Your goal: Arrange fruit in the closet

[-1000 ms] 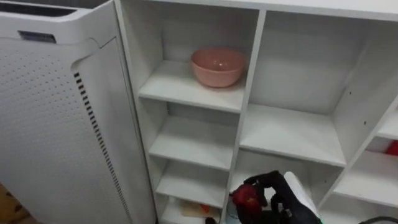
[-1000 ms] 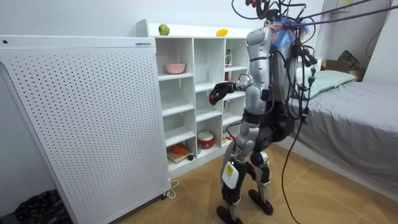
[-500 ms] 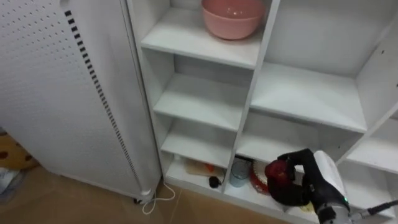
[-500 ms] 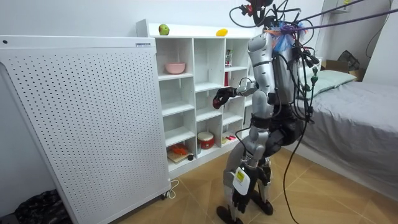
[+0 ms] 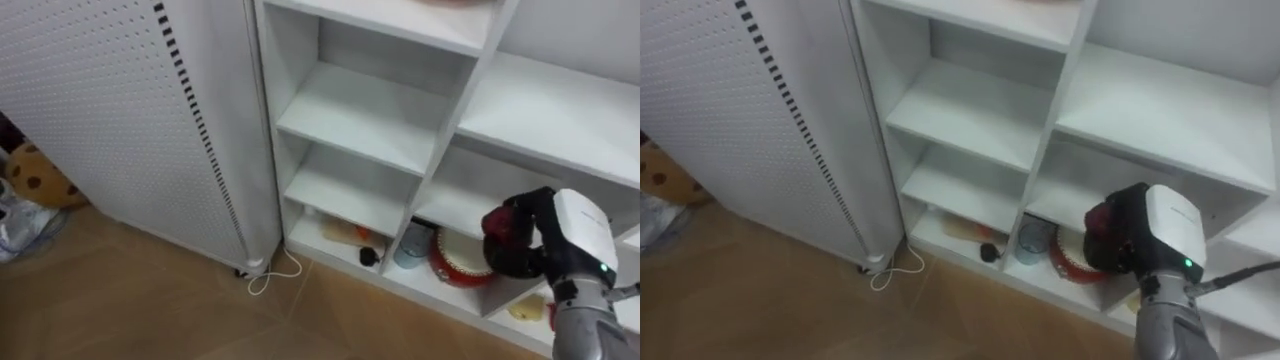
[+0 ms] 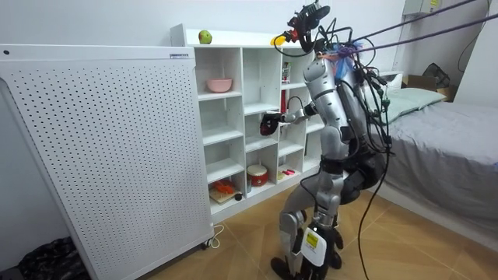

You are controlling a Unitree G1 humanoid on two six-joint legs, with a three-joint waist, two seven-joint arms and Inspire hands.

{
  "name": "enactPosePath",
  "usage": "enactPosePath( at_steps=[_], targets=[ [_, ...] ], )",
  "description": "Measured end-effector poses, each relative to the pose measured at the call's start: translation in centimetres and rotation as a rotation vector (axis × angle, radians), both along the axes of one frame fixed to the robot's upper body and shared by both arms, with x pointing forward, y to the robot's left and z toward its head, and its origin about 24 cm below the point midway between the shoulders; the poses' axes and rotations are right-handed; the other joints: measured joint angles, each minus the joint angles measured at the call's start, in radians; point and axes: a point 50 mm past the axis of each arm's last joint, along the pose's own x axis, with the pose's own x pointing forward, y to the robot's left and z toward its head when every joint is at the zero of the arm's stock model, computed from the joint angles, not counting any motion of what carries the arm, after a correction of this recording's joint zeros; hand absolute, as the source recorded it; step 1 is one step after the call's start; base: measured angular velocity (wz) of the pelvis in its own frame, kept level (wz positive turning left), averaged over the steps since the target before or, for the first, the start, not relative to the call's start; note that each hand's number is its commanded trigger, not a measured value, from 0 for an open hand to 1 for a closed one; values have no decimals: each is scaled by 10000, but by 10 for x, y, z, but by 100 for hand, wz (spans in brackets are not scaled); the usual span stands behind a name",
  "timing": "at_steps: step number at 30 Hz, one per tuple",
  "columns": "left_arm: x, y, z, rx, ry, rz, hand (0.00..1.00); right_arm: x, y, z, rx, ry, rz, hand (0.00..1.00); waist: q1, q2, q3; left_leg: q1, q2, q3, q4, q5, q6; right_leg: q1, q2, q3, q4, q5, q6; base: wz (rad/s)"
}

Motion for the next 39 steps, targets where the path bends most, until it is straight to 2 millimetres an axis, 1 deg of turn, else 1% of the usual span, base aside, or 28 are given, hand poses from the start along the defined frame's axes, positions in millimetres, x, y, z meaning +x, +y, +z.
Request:
enactPosePath(
  at_steps=[1, 2, 4, 5, 6, 8, 10, 11, 14, 15, 16, 18, 19, 21, 23, 24, 28, 31, 34, 37, 39],
  targets=[
    [-1, 2, 1, 54, 0, -17, 0, 1, -2, 2, -133, -10, -116, 100, 9, -3, 1, -76, 1, -37, 161, -71, -4, -26, -1, -19, 95, -51, 1, 0],
    [-2, 5, 2, 133, -13, -36, 0, 1, -5, 4, -322, -29, -238, 100, 56, -49, -2, -168, 7, -25, 301, -162, 7, -97, -17, -5, 212, -117, 8, -3],
    [-2, 10, 5, 260, -79, -96, 0, 1, -11, 7, -519, -122, -445, 100, 223, -114, 7, -327, 79, 1, 492, -246, 31, -219, 16, 2, 307, -138, 4, -10],
    [-4, 13, 6, 365, -29, -78, 0, 3, -13, 9, -576, -199, -624, 100, 269, -188, 24, -411, 94, 29, 596, -285, 41, -317, 13, 28, 395, -152, 4, -11],
    [-5, 15, 7, 418, 10, -52, 0, 4, -14, 11, -598, -239, -709, 100, 272, -208, 33, -464, 100, 26, 634, -293, 40, -353, 10, 20, 416, -162, 7, -4],
    [-4, 20, 10, 635, 3, -28, 0, 7, -18, 14, -496, -354, -1111, 100, 308, -379, 29, -738, 97, 20, 691, -309, -12, -631, -17, 8, 492, -167, 13, 0],
    [-3, 21, 11, 741, -53, -23, 0, 8, -22, 18, -237, -477, -1382, 100, 331, -422, 20, -990, 68, -17, 840, -323, -2, -849, -36, -4, 631, -188, 10, 2],
    [-1, 22, 12, 805, -134, -28, 0, 9, -24, 20, 74, -618, -1570, 100, 359, -440, 23, -1166, 50, -48, 921, -322, -2, -1007, -52, -28, 695, -209, 40, 4],
    [3, 22, 16, 916, -345, -115, 0, 9, -37, 23, 229, -480, -2132, 100, 461, -523, 41, -1612, -10, -65, 1155, -338, 19, -1421, -144, -40, 959, -260, 10, 3],
    [2, 23, 16, 938, -348, -124, 0, 9, -38, 23, 228, -437, -2188, 100, 466, -538, 38, -1700, -11, -69, 1196, -342, 24, -1494, -154, -44, 998, -289, 43, 0],
    [3, 24, 17, 970, -367, -144, 0, 9, -41, 24, 193, -387, -2301, 95, 460, -564, 44, -1851, -11, -73, 1277, -346, 30, -1642, -209, -53, 1097, -334, 66, 3],
    [3, 26, 20, 1059, -448, -175, 0, 8, -44, 25, 368, -362, -2407, 11, 452, -591, 51, -2048, -20, -76, 1385, -355, 44, -1813, -271, -67, 1226, -356, 41, 2],
    [2, 27, 20, 1107, -477, -193, 0, 8, -45, 25, 495, -378, -2444, 0, 448, -602, 55, -2073, -30, -80, 1417, -366, 50, -1834, -275, -70, 1249, -360, 35, -3],
    [-4, 34, 24, 1346, -414, -250, 0, 8, -48, 27, 1077, -458, -2678, 0, 426, -603, 56, -2148, -67, -154, 1566, -444, 36, -1842, -245, -129, 1290, -372, 14, -4],
    [-8, 41, 26, 1555, -294, -270, 0, 7, -55, 28, 1287, -508, -3026, 0, 424, -630, 70, -2173, -103, -189, 1636, -472, 41, -1842, -252, -125, 1343, -384, -8, 5],
    [-10, 45, 28, 1676, -222, -258, 0, 5, -60, 28, 1380, -549, -3257, 0, 426, -635, 74, -2190, -166, -234, 1663, -478, 42, -1843, -276, -127, 1380, -409, 24, 11],
    [-12, 48, 29, 1852, -129, -234, 0, 3, -73, 34, 1612, -783, -3958, 0, 451, -671, 92, -2202, -176, -228, 1710, -506, 88, -1843, -360, -124, 1427, -451, 93, 4],
    [-13, 48, 29, 1867, -114, -233, 0, 2, -74, 34, 1530, -761, -3992, 0, 468, -686, 100, -2240, -183, -222, 1802, -557, 125, -1846, -384, -134, 1458, -462, 113, -3],
    [-13, 49, 29, 1878, -118, -225, 0, 1, -75, 34, 1303, -669, -4034, 0, 493, -687, 99, -2245, -195, -184, 1856, -602, 167, -1847, -404, -105, 1494, -515, 208, -1],
    [-15, 51, 30, 1936, -59, -224, 0, 1, -75, 33, 1213, -635, -4142, 0, 507, -690, 98, -2244, -197, -127, 1933, -628, 216, -1859, -411, -36, 1585, -531, 204, 0],
    [-18, 56, 32, 2098, 66, -230, 0, 1, -75, 32, 1131, -591, -4108, 0, 517, -696, 99, -2244, -194, -111, 2035, -663, 241, -1863, -416, -7, 1682, -586, 199, 0]
  ],
)
